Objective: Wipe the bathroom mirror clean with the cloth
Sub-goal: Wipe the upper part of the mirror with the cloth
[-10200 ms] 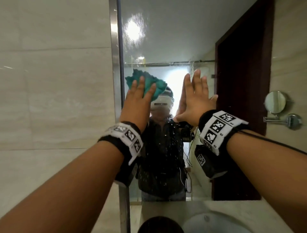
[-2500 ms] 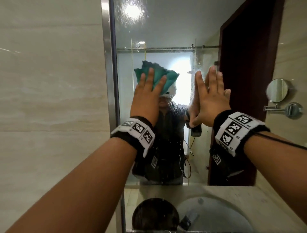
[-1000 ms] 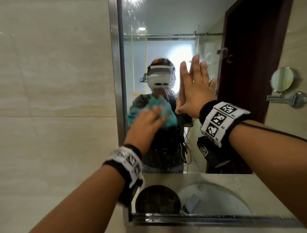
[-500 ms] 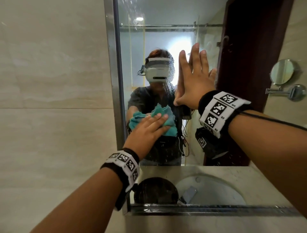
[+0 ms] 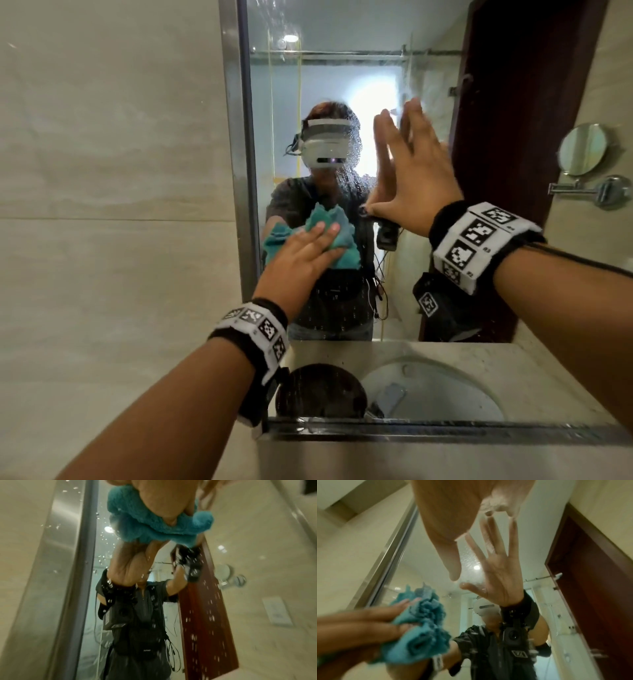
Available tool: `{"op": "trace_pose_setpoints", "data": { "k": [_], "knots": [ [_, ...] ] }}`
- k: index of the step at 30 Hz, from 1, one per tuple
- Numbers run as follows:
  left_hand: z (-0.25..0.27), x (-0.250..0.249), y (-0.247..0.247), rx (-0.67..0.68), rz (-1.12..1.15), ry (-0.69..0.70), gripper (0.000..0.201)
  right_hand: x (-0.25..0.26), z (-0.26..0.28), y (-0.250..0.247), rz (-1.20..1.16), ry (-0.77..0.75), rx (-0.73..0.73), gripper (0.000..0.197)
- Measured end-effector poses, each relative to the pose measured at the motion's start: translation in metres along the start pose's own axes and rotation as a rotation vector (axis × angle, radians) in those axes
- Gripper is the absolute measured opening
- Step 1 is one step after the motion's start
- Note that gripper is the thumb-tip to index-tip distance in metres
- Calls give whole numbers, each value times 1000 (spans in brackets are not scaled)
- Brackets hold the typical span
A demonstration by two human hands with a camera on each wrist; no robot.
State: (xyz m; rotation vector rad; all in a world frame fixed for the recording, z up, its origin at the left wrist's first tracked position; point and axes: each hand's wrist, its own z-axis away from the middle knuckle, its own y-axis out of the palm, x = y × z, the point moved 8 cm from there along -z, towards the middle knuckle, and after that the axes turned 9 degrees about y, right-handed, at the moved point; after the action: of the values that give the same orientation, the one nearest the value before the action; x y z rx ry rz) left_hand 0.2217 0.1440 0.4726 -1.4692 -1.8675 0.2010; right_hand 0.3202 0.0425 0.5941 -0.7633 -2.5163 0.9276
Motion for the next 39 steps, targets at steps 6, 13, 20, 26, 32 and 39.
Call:
{"op": "trace_pose_setpoints", "data": {
  "k": [6,13,20,26,32,39],
  "knots": [
    [-85,48,-44,-110,74,-192,50,-53,17,14,120,149,128,132],
    [-45,-39,18,-37,1,105,62,-54,16,24,106,129,93,131],
    [-107,21,-26,-112,54,-89,55,-57,17,22,117,121,85,137],
    [-92,-17,-6,-140,17,-58,60,-66,27,17,134,52,30,133],
    [-78,-49,15,204,-75,163,54,-93,44,31,136,142,67,136],
    [-114,-21,-10,-112,-47,-114,52,-93,42,39,116,167,70,141]
  ]
}}
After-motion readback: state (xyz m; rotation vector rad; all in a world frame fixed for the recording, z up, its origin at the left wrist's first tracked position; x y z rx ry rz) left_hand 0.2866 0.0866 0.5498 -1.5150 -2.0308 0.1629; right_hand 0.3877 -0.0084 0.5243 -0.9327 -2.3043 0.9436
